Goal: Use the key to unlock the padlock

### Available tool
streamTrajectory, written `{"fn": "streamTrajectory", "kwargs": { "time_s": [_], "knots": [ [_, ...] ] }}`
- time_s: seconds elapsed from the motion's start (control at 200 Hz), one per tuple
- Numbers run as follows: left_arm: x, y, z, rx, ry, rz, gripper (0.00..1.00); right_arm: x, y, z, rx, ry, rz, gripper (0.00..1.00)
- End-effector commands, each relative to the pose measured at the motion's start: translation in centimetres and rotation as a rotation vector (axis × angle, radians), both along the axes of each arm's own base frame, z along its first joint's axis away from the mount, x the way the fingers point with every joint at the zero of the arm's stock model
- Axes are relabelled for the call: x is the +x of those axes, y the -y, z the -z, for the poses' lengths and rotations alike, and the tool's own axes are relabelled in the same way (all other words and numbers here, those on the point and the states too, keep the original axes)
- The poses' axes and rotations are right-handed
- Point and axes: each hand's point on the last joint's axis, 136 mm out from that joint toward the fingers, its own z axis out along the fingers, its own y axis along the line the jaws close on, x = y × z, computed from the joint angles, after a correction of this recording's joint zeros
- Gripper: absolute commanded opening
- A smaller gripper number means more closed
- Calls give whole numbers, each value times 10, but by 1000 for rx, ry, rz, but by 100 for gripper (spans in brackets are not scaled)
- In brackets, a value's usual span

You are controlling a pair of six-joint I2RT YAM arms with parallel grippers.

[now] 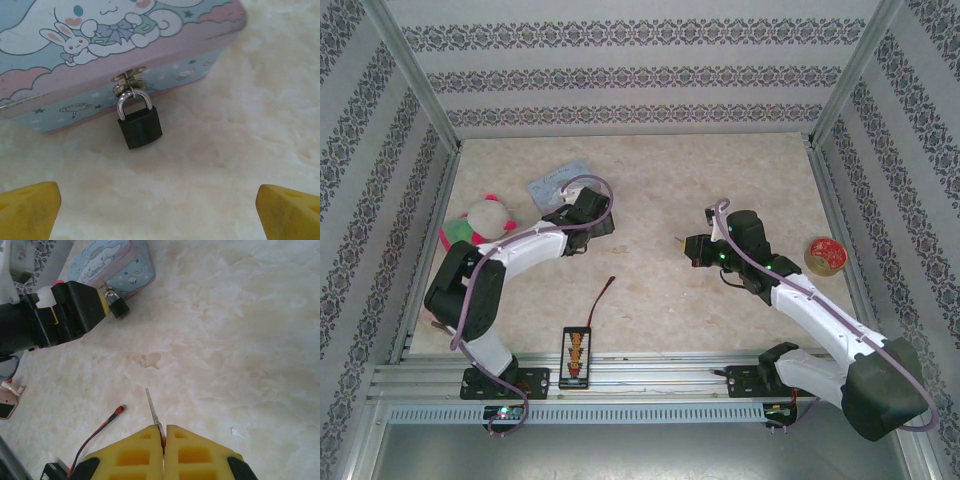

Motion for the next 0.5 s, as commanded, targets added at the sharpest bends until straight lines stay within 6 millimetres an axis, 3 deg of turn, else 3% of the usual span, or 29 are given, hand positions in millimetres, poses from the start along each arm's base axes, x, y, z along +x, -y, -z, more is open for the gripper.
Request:
{"fn": "streamTrajectory", "kwargs": {
  "time_s": [0.0,0.095,0.33,0.495],
  "knots": [
    [18,-9,0,-8,24,-84,98,11,4,-9,-18,30,24,0],
    [26,-17,12,24,17,-134,90,14,2,-8,-14,28,23,0],
    [41,-34,27,116,8,-223,81,18,-1,-13,5,51,18,0],
    [51,-34,37,106,5,-237,76,19,-2,-16,15,65,17,0]
  ]
}}
